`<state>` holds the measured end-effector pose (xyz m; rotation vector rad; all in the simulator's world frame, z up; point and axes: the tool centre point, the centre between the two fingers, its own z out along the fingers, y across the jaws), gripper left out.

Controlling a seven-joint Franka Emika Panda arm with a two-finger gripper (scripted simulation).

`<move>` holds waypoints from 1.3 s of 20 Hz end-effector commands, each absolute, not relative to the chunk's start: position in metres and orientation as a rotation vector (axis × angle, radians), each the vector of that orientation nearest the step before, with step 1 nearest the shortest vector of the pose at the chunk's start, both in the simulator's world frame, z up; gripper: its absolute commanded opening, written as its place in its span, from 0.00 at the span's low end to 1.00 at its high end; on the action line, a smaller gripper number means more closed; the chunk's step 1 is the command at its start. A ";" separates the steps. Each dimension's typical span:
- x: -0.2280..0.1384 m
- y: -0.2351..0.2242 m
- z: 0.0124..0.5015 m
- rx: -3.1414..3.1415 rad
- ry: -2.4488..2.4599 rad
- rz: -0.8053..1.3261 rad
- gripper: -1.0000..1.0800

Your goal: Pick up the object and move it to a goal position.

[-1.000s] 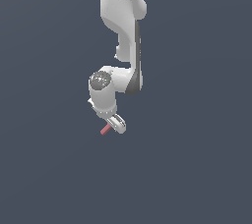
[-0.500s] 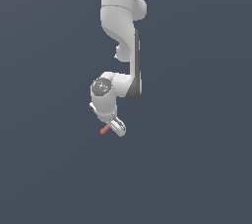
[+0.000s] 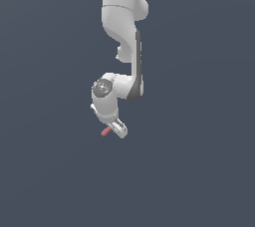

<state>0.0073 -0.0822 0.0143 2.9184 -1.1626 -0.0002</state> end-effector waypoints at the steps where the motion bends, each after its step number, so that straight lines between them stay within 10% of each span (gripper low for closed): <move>1: 0.008 -0.081 0.015 2.919 -1.162 0.000 0.00; 26: 0.069 0.103 0.161 2.917 -1.163 0.001 0.00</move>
